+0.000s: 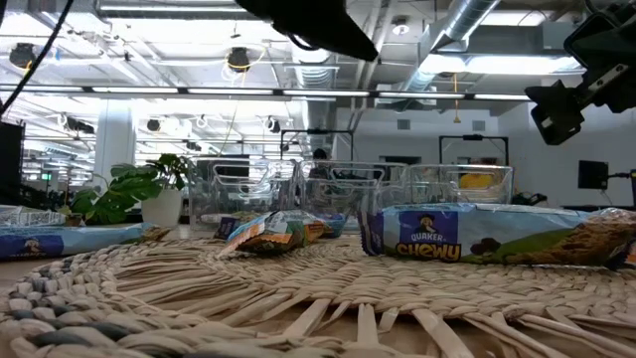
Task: Pick and place Granola Bars by type
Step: Put the yellow granola bar into the middle transparent bin
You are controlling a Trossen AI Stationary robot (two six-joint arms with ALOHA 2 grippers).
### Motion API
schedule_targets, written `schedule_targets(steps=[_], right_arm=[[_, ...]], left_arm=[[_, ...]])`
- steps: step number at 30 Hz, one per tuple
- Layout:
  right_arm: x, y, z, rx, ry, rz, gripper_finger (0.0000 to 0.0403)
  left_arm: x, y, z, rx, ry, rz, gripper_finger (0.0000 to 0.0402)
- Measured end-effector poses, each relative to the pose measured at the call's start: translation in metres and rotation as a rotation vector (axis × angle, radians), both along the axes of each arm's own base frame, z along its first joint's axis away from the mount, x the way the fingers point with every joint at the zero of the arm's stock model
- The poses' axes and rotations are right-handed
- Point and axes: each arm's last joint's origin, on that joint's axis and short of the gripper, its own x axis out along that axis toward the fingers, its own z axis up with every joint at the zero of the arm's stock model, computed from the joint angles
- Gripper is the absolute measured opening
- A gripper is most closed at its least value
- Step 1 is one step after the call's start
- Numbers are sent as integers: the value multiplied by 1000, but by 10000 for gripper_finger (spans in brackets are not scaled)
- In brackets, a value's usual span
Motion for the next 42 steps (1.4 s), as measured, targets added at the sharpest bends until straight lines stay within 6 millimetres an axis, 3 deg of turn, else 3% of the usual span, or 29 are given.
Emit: schedule_targets(steps=[8,14,23,34,42], right_arm=[[0,0,0,0,0,0,271],[0,0,0,0,0,1,271],[0,0,0,0,0,1,271],[0,0,0,0,0,1,271],[0,0,0,0,0,1,271]], left_arm=[[-27,-66,-6,-69,78,-127,190],[-41,-89,-9,-174,131,-92,190],[-60,-91,-22,-265,300,174,190],[-106,-87,-40,-311,638,624,190],[-117,-93,-41,-370,738,705,190]])
